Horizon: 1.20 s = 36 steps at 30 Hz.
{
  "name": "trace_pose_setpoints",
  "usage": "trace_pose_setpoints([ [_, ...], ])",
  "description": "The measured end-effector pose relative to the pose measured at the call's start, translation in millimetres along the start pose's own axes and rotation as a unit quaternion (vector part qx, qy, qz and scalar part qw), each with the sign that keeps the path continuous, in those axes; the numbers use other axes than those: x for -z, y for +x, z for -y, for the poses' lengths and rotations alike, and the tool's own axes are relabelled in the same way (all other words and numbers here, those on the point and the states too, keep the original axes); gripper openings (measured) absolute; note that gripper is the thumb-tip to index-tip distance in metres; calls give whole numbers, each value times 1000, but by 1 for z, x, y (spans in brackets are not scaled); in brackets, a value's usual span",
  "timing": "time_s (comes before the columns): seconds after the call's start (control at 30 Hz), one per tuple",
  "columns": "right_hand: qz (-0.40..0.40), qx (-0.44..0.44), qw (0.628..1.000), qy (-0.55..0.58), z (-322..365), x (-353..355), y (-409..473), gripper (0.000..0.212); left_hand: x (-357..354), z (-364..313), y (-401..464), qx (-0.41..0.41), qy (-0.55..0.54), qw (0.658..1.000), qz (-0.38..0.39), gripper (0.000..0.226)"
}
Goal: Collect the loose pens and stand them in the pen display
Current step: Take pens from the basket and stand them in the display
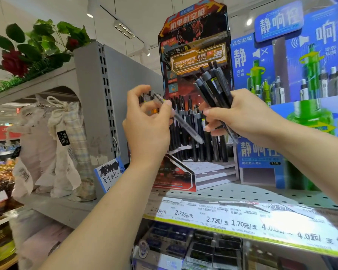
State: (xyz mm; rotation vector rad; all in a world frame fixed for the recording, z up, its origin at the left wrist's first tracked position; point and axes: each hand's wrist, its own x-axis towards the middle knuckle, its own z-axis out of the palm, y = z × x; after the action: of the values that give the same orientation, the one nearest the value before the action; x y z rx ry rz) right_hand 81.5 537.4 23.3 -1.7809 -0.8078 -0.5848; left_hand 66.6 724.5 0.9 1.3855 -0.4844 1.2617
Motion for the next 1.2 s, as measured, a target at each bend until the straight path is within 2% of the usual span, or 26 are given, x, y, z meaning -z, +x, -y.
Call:
trace_pose_setpoints([
  [0.1,-20,1,999,-28,3,-2,-1,25,5,6,-4,-102,145,984,27,27],
  [0.2,-24,10,998,-58,7,-2,-4,32,2,8,-11,-152,214,964,49,24],
  [0.33,-18,13,998,-65,9,-4,-6,32,1,11,-13,-172,249,950,70,26],
  [0.6,-23,-2,998,-50,5,-2,-3,17,-2,15,-15,-172,249,949,89,26],
  [0.7,-24,-10,999,-40,5,-3,-2,17,-3,13,-14,-186,278,936,110,31],
  [0.87,-13,-14,1000,-19,8,-4,-4,9,-11,6,-17,-121,413,873,229,64],
  [1.0,-14,-17,1000,0,10,-4,-6,10,-16,1,-7,-44,452,843,288,71],
  [1.1,-11,-14,1000,-1,11,-3,-8,12,-20,-1,-5,-32,461,835,299,73],
  [1.2,-11,-8,1000,-18,11,-3,-8,16,-20,0,-7,-40,444,843,300,77],
])
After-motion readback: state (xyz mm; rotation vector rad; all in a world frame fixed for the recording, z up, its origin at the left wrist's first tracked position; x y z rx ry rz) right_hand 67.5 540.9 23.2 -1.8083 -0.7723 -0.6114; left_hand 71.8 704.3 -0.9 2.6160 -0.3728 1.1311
